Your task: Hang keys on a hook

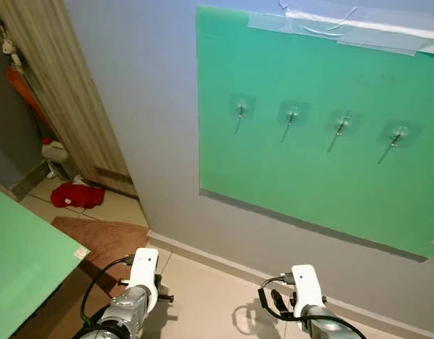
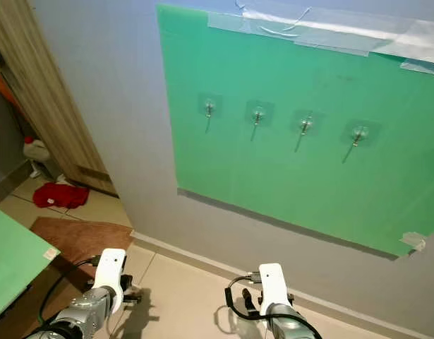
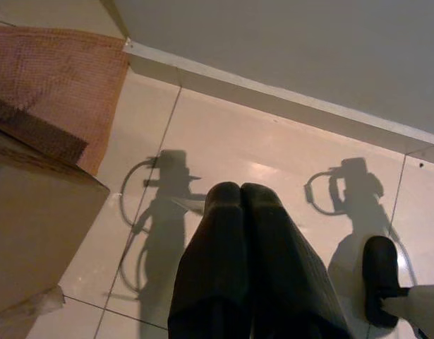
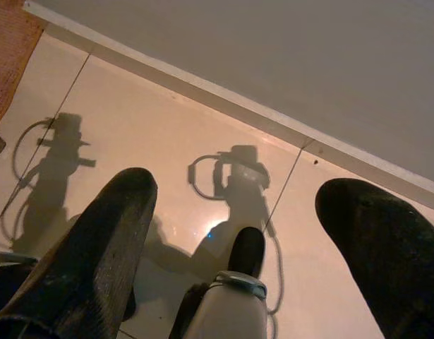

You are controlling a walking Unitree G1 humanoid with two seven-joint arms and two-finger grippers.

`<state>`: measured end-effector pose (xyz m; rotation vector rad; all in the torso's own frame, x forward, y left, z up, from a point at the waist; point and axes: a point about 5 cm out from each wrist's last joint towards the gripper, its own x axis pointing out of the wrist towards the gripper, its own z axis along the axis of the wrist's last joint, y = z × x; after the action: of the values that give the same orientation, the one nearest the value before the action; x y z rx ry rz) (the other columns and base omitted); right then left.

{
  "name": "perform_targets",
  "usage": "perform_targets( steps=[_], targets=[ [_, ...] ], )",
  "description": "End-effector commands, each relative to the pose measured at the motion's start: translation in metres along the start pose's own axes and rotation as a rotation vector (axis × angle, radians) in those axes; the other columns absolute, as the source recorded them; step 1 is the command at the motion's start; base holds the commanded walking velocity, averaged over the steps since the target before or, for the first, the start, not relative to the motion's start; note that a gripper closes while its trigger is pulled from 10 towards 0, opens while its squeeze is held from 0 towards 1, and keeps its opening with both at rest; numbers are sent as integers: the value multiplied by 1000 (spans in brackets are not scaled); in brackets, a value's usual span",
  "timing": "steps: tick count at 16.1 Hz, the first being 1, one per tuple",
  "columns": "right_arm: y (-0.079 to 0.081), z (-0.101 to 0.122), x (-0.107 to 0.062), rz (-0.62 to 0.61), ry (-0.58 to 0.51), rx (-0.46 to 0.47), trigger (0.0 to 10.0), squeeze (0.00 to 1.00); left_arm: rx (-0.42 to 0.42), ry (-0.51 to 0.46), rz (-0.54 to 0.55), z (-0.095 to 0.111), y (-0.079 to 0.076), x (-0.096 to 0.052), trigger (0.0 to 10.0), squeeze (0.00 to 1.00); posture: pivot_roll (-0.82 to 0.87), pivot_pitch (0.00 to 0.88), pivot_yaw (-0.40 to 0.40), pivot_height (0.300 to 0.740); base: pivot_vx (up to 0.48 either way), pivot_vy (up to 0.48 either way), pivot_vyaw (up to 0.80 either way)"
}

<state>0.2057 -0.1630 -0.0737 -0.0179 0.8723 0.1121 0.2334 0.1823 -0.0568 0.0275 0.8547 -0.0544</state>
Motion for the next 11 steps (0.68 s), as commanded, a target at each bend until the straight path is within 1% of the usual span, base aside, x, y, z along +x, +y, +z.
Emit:
perform_targets(
  steps=[1, 3, 4, 5, 6, 7, 8, 9, 10, 11],
  targets=[
    [2, -3, 0, -2, 24, 0, 10000, 0, 1, -17, 23, 4, 6, 0, 10000, 0, -32, 0, 48, 740, 0, 0, 0],
    [5, -3, 0, 12, 20, 12, 10000, 0, 16, -58, 26, 11, 9, -1, 10000, 0, -24, 0, 29, 740, 0, 0, 0],
    [5, -3, 0, 20, 13, 16, 10000, 0, 46, -87, 0, 18, 7, 0, 10000, 0, -15, 0, 21, 740, 0, 0, 0],
    [3, -3, -1, 30, -3, -11, 10000, 0, 76, -129, -37, 30, 2, 1, 10000, 0, 7, 0, 7, 740, 0, 0, 0],
    [2, -3, -1, 35, -12, -27, 10000, 0, 86, -150, -47, 35, 1, 1, 10000, 0, 11, 0, 5, 740, 0, 0, 0],
    [0, -1, -1, 42, -33, -18, 10000, 0, 69, -200, -72, 45, -1, 0, 10000, 0, 16, 0, 0, 740, 0, 0, 0],
    [-5, 8, -2, 46, -90, -4, 10000, 0, 20, -372, -163, 73, -7, -6, 10000, 0, 28, 0, -8, 740, 0, 0, 0],
    [-13, 20, -2, 9, -144, -96, 10000, 0, 32, -559, -260, 102, -16, -24, 10000, 0, 27, 0, -14, 740, 0, 0, 0],
    [-17, 30, -3, 18, -201, -33, 10000, 0, 40, -611, -257, 111, -18, -34, 10000, 0, 29, 0, -15, 740, 0, 0, 0],
    [-21, 55, -5, 42, -341, 16, 10000, 0, 76, -675, -278, 119, -25, -50, 10000, 0, 29, 0, -14, 740, 0, 0, 0]
  ],
)
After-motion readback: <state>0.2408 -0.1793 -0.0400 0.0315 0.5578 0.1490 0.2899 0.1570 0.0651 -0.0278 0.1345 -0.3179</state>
